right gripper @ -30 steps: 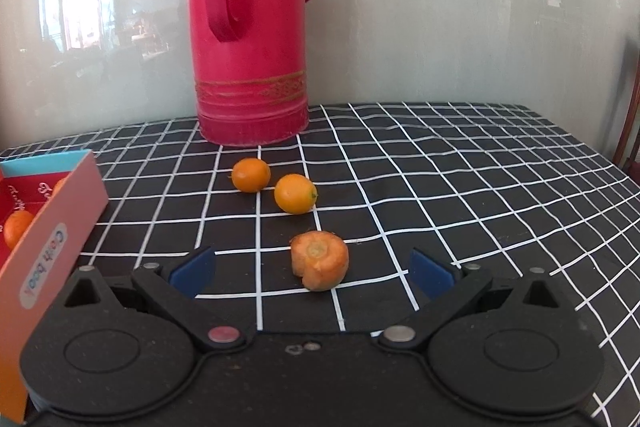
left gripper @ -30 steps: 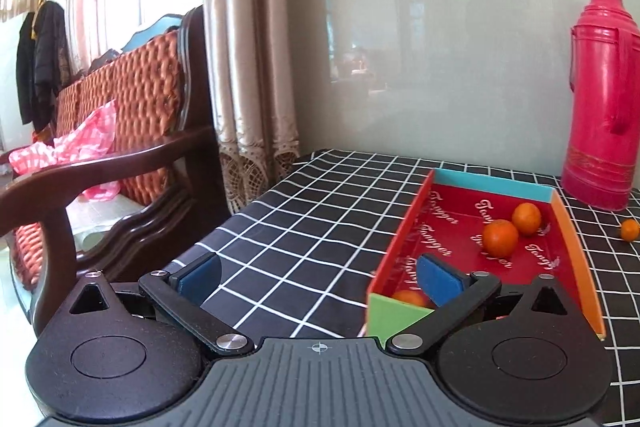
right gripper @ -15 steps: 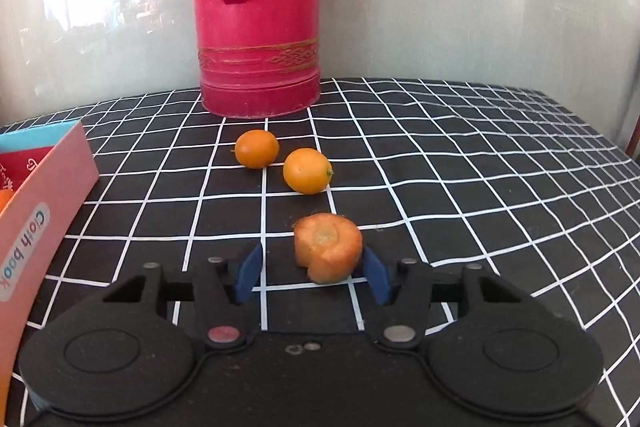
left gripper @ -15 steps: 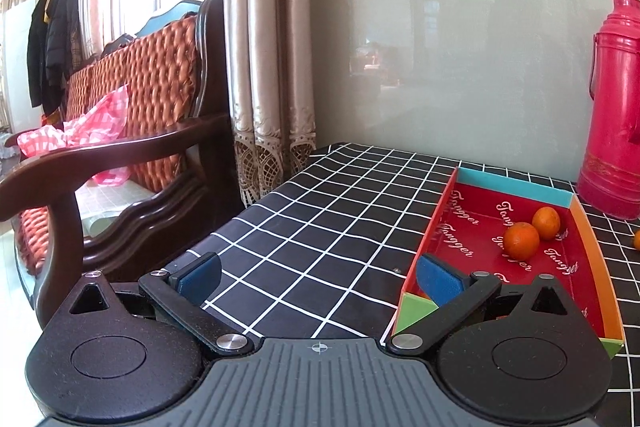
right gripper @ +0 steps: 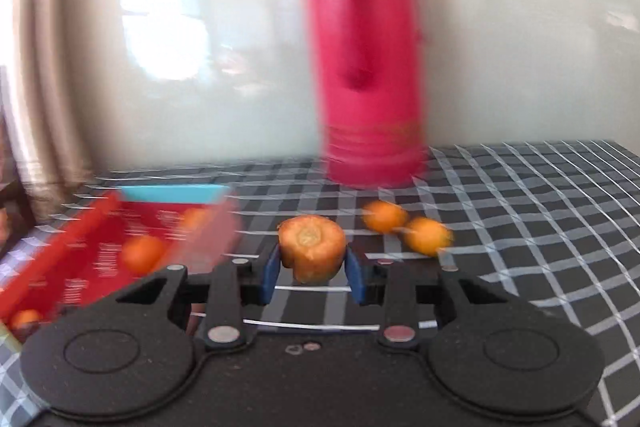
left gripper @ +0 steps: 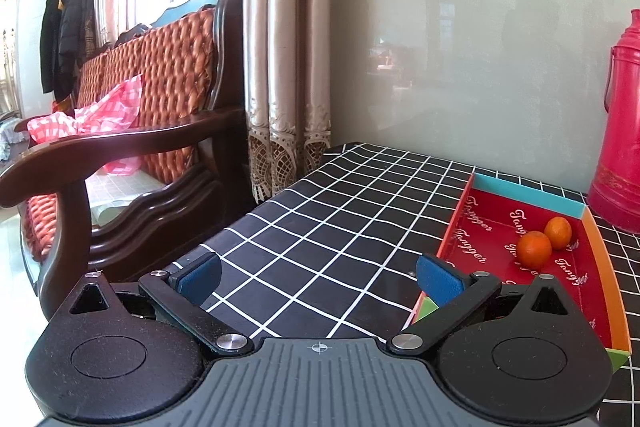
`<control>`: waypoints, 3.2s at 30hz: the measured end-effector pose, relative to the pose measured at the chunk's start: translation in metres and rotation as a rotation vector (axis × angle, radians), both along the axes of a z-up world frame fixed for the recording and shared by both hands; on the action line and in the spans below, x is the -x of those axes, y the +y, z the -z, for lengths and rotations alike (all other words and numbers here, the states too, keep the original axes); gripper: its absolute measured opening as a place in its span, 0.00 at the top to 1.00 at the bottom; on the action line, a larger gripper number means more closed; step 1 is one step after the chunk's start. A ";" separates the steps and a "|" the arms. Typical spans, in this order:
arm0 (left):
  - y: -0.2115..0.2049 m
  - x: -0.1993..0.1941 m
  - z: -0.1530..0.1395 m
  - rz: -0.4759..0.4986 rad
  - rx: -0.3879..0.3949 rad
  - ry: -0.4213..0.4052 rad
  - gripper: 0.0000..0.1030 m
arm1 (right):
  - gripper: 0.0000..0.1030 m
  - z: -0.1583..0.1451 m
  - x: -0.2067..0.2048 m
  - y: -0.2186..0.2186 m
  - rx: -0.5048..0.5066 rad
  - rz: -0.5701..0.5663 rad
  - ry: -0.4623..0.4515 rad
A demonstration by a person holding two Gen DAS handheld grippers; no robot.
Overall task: Organize fruits
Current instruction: 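Carry the carrot chunk with the right tool into the box and open, then reach the left tool to a tangerine beside the thermos and close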
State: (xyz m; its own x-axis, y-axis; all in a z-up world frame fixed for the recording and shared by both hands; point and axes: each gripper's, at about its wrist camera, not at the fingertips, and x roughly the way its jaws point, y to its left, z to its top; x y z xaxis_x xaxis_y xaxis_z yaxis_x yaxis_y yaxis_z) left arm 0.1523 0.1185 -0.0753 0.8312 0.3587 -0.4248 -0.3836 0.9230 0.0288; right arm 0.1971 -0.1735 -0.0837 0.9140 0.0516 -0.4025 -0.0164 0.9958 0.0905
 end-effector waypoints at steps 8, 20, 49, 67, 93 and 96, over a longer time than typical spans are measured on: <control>0.006 0.002 0.001 -0.020 -0.007 0.005 0.00 | 0.74 0.002 0.010 0.063 0.060 -0.319 -0.003; 0.008 0.000 0.002 -0.019 0.008 0.012 0.00 | 0.22 -0.002 0.018 0.069 0.097 -0.266 -0.035; -0.161 -0.017 -0.003 0.429 -0.094 -0.036 0.00 | 0.06 0.009 0.047 -0.123 0.099 0.625 0.105; -0.324 -0.095 0.018 0.624 -0.087 0.063 0.02 | 0.06 0.007 0.096 -0.189 0.159 0.883 0.055; -0.376 -0.141 0.049 0.688 -0.022 0.193 0.67 | 0.06 0.010 0.094 -0.199 0.114 0.835 0.080; -0.373 -0.138 0.048 0.690 -0.011 0.194 0.67 | 0.06 0.009 0.093 -0.197 0.116 0.827 0.079</control>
State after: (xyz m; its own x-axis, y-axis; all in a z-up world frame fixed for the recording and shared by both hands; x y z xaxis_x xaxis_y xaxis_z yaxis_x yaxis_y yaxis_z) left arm 0.2906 -0.2549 -0.1231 0.7799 -0.2162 -0.5873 0.3004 0.9526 0.0483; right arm 0.1036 -0.3700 -0.0931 0.6076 -0.6687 -0.4286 0.7256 0.6868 -0.0428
